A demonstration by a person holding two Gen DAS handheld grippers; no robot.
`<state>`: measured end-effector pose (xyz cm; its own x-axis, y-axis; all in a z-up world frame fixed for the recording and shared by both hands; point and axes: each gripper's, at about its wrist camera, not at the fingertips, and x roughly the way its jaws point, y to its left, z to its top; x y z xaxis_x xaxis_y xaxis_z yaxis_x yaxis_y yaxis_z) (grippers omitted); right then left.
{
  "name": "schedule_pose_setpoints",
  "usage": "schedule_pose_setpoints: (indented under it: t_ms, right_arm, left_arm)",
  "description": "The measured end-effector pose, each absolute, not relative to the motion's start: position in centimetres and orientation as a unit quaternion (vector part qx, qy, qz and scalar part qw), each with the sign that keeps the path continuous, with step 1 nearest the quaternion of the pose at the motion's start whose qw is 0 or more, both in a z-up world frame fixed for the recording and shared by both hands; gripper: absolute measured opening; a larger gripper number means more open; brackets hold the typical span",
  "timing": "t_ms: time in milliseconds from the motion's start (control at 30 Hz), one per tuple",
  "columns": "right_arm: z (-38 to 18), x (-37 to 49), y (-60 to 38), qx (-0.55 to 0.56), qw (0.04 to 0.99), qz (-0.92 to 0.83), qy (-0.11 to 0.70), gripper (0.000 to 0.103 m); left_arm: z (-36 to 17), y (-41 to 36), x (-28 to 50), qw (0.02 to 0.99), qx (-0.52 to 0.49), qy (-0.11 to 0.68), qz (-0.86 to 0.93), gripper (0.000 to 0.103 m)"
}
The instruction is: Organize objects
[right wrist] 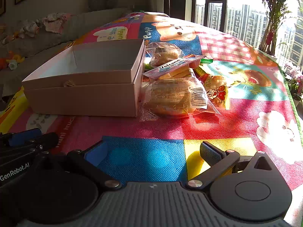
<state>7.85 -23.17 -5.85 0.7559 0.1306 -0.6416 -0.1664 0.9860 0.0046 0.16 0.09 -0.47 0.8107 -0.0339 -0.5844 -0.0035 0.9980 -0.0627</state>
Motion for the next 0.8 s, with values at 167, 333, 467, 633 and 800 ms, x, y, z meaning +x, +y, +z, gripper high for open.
schedule_pose_setpoints:
  t_ms: [167,333,467,633,800]
  right_arm:
    - [-5.86,7.84,-23.15,-0.027,0.937,0.079,0.340,0.103]
    - [-5.88,7.83,-23.18,-0.027,0.937,0.079,0.340,0.103]
    - [-5.85,7.88,-23.13,-0.026,0.937,0.079,0.340,0.103]
    - [-5.78,7.91,-23.14,-0.030,0.935,0.083,0.343,0.103]
    - [-5.62,7.91,-23.53,-0.033,0.930,0.101,0.351,0.103]
  left_arm:
    - [-0.49,-0.01,0.08,0.951,-0.027,0.307,-0.007,0.036]
    - [-0.49,0.13,0.11,0.951,-0.034,0.307,-0.009,0.036]
    - [-0.48,-0.06,0.12,0.951,-0.025,0.308,-0.006,0.036]
    - [-0.48,-0.15,0.12,0.951,-0.022,0.307,-0.005,0.036]
    - [-0.42,-0.64,0.08,0.952,-0.008,0.307,0.000,0.036]
